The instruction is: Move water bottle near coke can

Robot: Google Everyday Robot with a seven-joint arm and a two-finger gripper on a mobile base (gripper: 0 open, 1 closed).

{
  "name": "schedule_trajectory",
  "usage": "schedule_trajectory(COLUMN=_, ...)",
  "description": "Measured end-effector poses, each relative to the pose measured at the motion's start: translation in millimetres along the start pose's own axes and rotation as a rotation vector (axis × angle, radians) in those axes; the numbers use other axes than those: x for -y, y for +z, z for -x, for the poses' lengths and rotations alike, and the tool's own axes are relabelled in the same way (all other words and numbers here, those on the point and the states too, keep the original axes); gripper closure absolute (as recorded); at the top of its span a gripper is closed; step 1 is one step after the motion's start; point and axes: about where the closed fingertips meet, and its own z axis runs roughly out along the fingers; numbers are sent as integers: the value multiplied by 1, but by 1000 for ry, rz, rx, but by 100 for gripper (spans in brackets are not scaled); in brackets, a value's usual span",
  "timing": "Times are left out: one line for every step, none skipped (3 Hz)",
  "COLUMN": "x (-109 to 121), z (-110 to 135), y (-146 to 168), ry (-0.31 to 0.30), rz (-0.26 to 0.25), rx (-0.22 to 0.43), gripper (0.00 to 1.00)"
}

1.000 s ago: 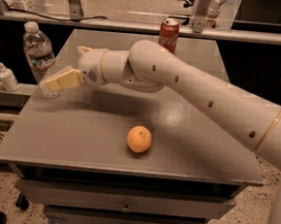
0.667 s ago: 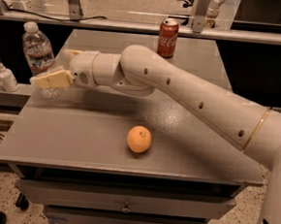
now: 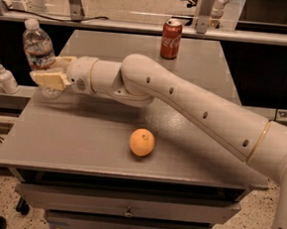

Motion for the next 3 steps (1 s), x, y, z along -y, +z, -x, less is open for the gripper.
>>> schedule_trajectory(x=0, z=0, y=-13, ry=-2, rz=-14, rx=3, gripper=87)
schedule_trajectory(x=11, z=6, y=-46, ry=-34, rz=-53, rx=-20, gripper=100)
schedule_trajectory(x=21, z=-2, y=-90, ry=-61, rz=-99, rx=-88, gripper=100)
